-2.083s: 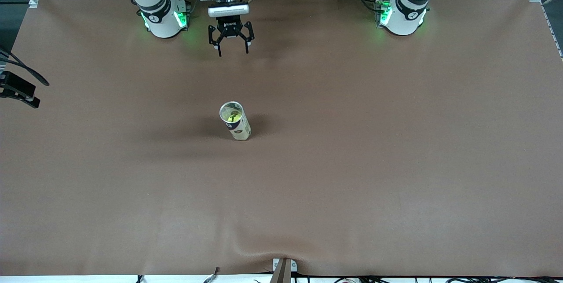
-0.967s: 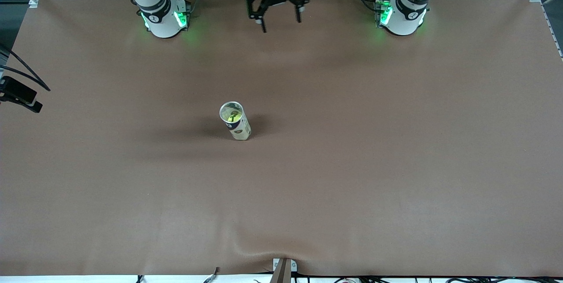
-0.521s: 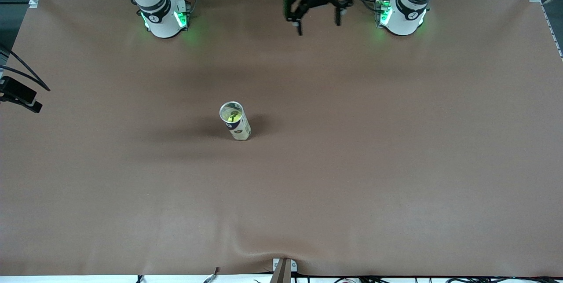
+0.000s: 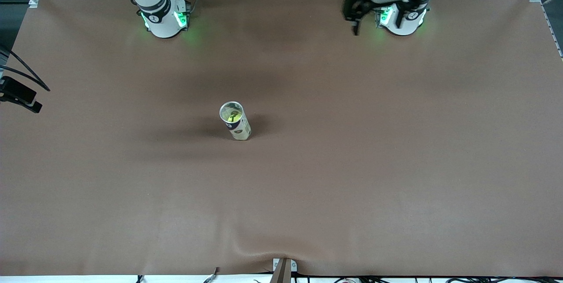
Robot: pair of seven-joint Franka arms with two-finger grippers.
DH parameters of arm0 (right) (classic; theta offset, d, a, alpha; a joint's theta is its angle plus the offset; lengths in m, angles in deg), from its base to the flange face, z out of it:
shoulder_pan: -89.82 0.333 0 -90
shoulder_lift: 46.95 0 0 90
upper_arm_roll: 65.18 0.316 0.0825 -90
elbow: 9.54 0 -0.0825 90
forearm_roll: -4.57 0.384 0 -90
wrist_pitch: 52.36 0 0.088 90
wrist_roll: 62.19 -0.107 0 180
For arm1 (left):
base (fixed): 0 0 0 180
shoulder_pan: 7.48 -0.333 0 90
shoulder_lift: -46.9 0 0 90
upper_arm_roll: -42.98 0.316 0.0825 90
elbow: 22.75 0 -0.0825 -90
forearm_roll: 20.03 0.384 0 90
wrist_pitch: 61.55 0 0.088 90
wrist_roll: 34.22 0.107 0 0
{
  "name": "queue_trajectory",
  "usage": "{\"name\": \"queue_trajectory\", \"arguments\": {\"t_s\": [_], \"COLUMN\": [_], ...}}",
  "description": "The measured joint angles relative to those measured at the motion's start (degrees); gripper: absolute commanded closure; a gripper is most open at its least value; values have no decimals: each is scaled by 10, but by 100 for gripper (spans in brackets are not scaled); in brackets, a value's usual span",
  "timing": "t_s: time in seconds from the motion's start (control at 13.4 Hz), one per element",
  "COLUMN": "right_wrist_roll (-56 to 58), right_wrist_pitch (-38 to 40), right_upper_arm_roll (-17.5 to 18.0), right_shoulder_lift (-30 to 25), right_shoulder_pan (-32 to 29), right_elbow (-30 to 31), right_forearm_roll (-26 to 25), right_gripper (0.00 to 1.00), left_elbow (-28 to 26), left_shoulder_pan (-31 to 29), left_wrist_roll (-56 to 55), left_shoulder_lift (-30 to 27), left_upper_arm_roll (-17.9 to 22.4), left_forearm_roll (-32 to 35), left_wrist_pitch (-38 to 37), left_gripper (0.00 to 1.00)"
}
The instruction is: Insert tennis ball vertically with right arm
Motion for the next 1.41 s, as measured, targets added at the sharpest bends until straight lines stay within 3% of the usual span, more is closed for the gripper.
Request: {"name": "queue_trajectory", "arguments": {"t_s": [0.52, 1.41], "right_wrist_roll": [0, 0], "right_wrist_pitch": [-2, -4], "right_upper_arm_roll": [0, 0], "right_shoulder_lift": [0, 0], "right_shoulder_pan": [0, 0], "right_elbow": [0, 0], "right_forearm_roll": [0, 1], "right_gripper": [0, 0], "left_elbow": [-6, -15], "left_shoulder_pan": [-143, -283], "left_wrist_roll": [157, 311], "left_shoulder_lift": [-3, 16], "left_upper_arm_roll": [2, 4], "left_forearm_roll": [-47, -54], "left_wrist_pitch": [-11, -11], "left_gripper": [0, 0]}}
